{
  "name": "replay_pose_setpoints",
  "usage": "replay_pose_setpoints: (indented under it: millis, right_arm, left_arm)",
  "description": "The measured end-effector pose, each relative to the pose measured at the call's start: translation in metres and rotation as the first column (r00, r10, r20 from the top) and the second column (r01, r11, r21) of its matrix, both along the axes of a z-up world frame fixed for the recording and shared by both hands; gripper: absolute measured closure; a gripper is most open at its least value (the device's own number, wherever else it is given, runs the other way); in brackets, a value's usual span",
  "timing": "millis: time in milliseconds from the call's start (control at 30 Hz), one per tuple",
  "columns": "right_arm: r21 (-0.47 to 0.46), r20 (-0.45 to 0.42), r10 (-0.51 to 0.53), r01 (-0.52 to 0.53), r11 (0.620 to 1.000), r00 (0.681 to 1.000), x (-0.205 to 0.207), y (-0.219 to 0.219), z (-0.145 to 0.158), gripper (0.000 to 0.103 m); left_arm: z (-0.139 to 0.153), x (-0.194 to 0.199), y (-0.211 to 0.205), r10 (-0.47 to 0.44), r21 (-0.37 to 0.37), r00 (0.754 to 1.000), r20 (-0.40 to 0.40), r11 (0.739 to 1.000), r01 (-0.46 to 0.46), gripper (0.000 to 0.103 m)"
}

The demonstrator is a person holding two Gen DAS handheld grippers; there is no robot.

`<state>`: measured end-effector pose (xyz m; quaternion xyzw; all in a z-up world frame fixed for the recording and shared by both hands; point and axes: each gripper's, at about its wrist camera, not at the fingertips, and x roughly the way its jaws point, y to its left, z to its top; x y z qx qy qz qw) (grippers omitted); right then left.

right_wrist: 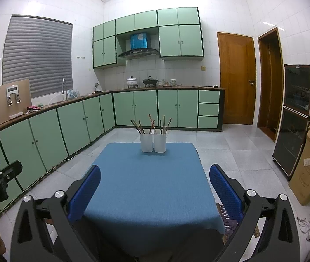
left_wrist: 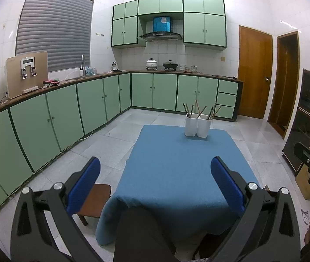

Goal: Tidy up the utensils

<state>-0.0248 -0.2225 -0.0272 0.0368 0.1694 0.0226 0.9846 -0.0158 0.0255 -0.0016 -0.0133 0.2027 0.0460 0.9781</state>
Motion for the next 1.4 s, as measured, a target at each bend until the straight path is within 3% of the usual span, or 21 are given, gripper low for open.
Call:
replay_pose_setpoints:
  millis: [1400]
  right_arm:
    - [-0.002, 0.008, 0.005, -0.005, 1.000, 1.000, -0.0022, 0.0004, 0.0025, 0.005]
  left_arm:
    - [0.0025, -0.0004, -0.0008, -0.006, 0.002, 1.000, 0.006, 1.000, 0.006, 0.005]
